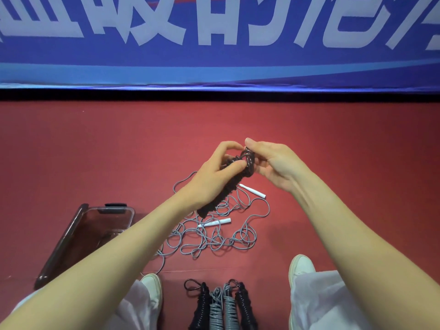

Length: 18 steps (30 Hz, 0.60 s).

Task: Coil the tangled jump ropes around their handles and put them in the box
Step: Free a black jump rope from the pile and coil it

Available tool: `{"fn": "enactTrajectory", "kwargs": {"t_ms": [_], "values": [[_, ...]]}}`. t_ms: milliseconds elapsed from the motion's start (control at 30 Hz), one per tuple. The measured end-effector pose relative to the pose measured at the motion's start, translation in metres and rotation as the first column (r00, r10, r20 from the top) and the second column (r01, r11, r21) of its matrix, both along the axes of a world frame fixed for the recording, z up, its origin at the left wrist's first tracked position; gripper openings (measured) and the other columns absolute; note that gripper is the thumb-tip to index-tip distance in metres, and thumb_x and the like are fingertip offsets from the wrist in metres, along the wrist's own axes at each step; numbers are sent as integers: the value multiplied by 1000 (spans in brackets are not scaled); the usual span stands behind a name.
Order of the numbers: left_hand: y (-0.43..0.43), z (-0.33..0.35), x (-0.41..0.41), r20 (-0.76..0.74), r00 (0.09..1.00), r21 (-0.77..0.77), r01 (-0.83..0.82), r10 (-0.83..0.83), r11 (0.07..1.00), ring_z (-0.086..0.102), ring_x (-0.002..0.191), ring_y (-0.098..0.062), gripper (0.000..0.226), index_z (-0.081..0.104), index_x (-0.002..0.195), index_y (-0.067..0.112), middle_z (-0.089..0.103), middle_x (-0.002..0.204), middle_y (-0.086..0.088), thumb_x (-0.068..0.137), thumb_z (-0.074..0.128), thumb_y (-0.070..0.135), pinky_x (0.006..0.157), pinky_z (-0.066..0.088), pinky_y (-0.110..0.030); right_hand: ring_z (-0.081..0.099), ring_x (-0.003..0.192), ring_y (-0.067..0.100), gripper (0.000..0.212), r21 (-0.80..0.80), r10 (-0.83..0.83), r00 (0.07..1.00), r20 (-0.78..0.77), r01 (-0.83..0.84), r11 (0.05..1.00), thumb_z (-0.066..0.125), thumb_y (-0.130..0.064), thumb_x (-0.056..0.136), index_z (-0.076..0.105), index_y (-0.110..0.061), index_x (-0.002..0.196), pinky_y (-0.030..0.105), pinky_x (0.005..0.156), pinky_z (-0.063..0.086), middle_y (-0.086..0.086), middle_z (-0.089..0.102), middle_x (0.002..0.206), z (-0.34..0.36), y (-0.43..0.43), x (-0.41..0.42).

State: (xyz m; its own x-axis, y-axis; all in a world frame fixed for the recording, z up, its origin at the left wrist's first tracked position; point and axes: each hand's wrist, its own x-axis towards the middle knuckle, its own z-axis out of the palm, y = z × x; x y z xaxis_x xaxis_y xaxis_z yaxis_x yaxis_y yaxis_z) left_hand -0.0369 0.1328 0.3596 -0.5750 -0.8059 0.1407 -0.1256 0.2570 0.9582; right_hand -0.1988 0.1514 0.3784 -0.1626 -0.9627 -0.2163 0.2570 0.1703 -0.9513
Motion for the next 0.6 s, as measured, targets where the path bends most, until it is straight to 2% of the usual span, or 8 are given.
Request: {"fn": "enactTrajectory", "kwargs": {"t_ms": [67,167,267,400,500,600], "values": [[-1,3,0,-46,999,118,13,-8,993,55,63,-11,14,51,110,13,61,91,-8,98,47,9,58,47,-22,58,62,7,5,-14,66,998,-10,-66,998,64,-7,87,66,-7,82,16,57,51,-1,67,66,4,1,-5],[-3,2,-1,-82,996,222,34,-16,975,64,71,-25,6,50,103,10,62,92,-13,99,45,11,59,51,-29,62,60,3,7,21,96,988,-119,-95,995,65,-6,86,67,-12,84,16,56,50,-6,69,67,4,2,-8],[-1,-1,-9,-71,995,251,-47,66,967,58,57,-21,19,53,101,10,64,87,-8,98,53,29,49,48,-25,60,57,1,10,21,-39,985,-167,43,999,67,-10,87,68,-16,80,15,53,46,-10,67,62,-4,-2,-3],[0,-7,-21,-55,989,321,-113,137,940,54,51,-17,22,55,103,10,64,88,-12,97,55,31,45,45,-22,55,54,2,15,-14,-259,957,-130,259,966,67,-3,85,66,-14,76,13,53,45,-7,63,59,-15,-11,-1],[2,-9,-27,-41,990,437,-103,134,893,54,47,-16,23,52,103,10,63,82,-13,98,53,32,43,44,-22,53,55,5,15,-6,-321,939,-125,323,946,68,-3,84,66,-14,73,14,53,45,-1,61,64,-20,-14,-2],[5,-11,-29,-65,992,605,-48,109,795,56,44,-13,25,49,106,10,62,73,-11,100,47,34,42,46,-21,52,55,7,16,-4,-330,933,-146,333,943,68,-2,84,64,-12,73,13,52,46,1,58,64,-24,-15,-3]]}}
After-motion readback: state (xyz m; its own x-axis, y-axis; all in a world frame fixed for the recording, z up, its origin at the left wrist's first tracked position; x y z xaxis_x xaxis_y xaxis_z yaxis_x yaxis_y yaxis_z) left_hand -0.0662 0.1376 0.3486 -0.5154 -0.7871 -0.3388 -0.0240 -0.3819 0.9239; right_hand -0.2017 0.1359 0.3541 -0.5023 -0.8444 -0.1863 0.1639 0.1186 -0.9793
